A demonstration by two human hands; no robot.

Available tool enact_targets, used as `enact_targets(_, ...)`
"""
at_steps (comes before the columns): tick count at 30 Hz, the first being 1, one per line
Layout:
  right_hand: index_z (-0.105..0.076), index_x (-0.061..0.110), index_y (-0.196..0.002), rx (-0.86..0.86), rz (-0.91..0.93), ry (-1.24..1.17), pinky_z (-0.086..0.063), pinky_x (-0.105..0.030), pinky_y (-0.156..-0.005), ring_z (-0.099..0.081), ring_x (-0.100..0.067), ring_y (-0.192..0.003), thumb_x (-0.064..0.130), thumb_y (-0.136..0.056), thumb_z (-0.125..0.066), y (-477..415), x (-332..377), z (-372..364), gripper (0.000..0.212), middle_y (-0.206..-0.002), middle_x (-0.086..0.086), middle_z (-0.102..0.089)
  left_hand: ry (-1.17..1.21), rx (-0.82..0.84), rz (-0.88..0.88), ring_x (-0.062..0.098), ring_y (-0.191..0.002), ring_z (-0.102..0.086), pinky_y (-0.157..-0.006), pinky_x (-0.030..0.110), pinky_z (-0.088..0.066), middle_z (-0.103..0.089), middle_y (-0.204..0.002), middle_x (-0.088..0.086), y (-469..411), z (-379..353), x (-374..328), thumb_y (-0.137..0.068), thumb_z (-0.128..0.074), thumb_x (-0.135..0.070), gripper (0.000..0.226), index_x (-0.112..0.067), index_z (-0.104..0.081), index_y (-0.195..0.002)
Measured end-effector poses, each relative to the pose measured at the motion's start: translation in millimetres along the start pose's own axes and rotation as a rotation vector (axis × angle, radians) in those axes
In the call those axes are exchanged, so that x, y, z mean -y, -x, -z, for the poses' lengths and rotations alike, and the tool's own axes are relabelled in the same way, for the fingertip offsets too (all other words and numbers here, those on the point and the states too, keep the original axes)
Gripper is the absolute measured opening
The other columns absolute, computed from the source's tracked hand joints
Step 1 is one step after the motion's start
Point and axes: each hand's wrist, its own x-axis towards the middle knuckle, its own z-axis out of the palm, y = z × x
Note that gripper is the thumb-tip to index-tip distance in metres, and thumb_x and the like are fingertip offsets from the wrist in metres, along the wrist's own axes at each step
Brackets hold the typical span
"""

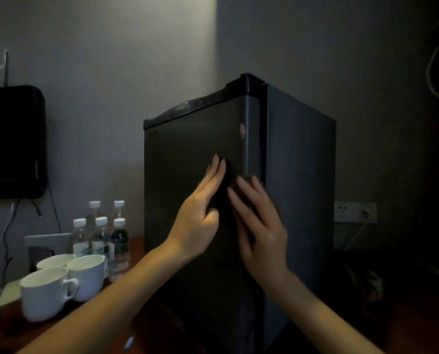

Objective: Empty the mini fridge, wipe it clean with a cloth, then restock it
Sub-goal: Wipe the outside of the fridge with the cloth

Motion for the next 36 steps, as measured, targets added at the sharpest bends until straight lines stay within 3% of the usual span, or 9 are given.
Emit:
enact_targets(4,-0.044,0.010,-0.141,0.111,-0.068,-0.097,-0.031,-0.041,-0.116,-0.031,-0.028,-0.143,0.019,-0.101,-0.042,67.9,8.9,12.8,0.041,-0.153,-0.006,-0.035,-0.009,0.035,0.039,-0.006,-0.145,-0.002,-0.118,0.017,-0.005,-0.004,-0.159,-0.017,31.4,-17.5,4.2,-0.081,-0.041,0.018,0.087,-0.026,-0.015,-0.151)
enact_targets(7,-0.046,0.010,-0.140,0.146,-0.050,-0.126,-0.031,-0.042,-0.116,-0.031,-0.027,-0.143,0.019,-0.101,-0.042,57.1,7.5,18.6,0.040,-0.152,-0.007,-0.037,-0.010,0.032,0.057,-0.005,-0.145,-0.001,-0.119,0.020,-0.004,-0.002,-0.160,-0.018,43.7,-26.0,3.9,-0.081,-0.041,0.020,0.089,-0.027,-0.013,-0.151)
enact_targets(11,-0.049,0.005,-0.137,0.052,-0.111,-0.159,-0.033,-0.042,-0.115,-0.032,-0.025,-0.143,0.000,-0.094,-0.050,-0.3,4.0,15.2,0.043,-0.149,-0.012,-0.040,-0.020,0.023,0.062,-0.003,-0.146,-0.003,-0.121,0.025,-0.006,-0.005,-0.161,-0.015,53.6,-29.1,8.3,-0.080,-0.041,0.021,0.089,-0.026,-0.014,-0.151)
enact_targets(15,-0.051,0.000,-0.136,-0.089,-0.164,-0.169,-0.036,-0.042,-0.113,-0.038,-0.027,-0.140,-0.005,-0.094,-0.052,-32.0,3.9,5.3,0.042,-0.146,-0.016,-0.043,-0.063,0.016,0.093,-0.005,-0.145,-0.003,-0.121,0.025,-0.005,-0.005,-0.160,-0.016,63.0,-30.5,15.1,-0.079,-0.043,0.019,0.092,-0.026,-0.013,-0.152)
enact_targets(18,-0.047,0.001,-0.138,-0.097,-0.206,-0.110,-0.037,-0.040,-0.113,-0.038,-0.026,-0.140,-0.002,-0.094,-0.051,1.3,10.0,-0.8,0.044,-0.149,-0.015,-0.040,-0.054,0.023,0.106,-0.005,-0.145,-0.003,-0.121,0.025,-0.005,-0.005,-0.160,-0.016,71.1,-33.6,19.2,-0.077,-0.044,0.020,0.093,-0.025,-0.013,-0.152)
enact_targets(24,-0.045,0.005,-0.141,0.050,-0.250,-0.138,-0.036,-0.045,-0.113,-0.034,-0.025,-0.142,0.006,-0.093,-0.048,93.3,27.2,5.1,0.048,-0.154,-0.006,-0.034,-0.036,0.022,0.141,-0.010,-0.143,0.000,-0.121,0.024,-0.005,0.000,-0.157,-0.023,72.1,-38.5,16.2,-0.082,-0.043,0.019,0.090,-0.027,-0.010,-0.152)
enact_targets(27,-0.046,0.007,-0.140,0.034,-0.282,-0.205,-0.038,-0.046,-0.111,-0.036,-0.020,-0.141,0.005,-0.093,-0.048,61.9,22.2,8.5,0.047,-0.153,-0.007,-0.037,-0.033,0.041,0.150,-0.010,-0.143,0.000,-0.121,0.024,-0.005,-0.001,-0.158,-0.021,71.7,-36.8,14.4,-0.082,-0.043,0.019,0.090,-0.029,-0.009,-0.150)
enact_targets(32,-0.050,0.006,-0.138,-0.134,-0.333,-0.227,-0.032,-0.020,-0.112,-0.041,-0.013,-0.137,-0.001,-0.093,-0.053,-46.9,8.4,6.7,0.046,-0.147,-0.009,-0.045,-0.069,0.069,0.154,-0.011,-0.142,0.001,-0.121,0.023,-0.003,-0.001,-0.158,-0.019,70.5,-31.6,11.4,-0.081,-0.043,0.017,0.091,-0.032,-0.008,-0.148)
enact_targets(36,-0.049,0.007,-0.139,-0.200,-0.327,-0.209,-0.033,-0.024,-0.113,-0.041,-0.017,-0.137,0.004,-0.095,-0.054,-72.4,10.3,0.1,0.045,-0.148,-0.009,-0.044,-0.103,0.076,0.145,-0.008,-0.143,0.002,-0.120,0.022,-0.001,0.000,-0.159,-0.020,72.4,-30.9,13.5,-0.079,-0.042,0.017,0.092,-0.032,-0.007,-0.149)
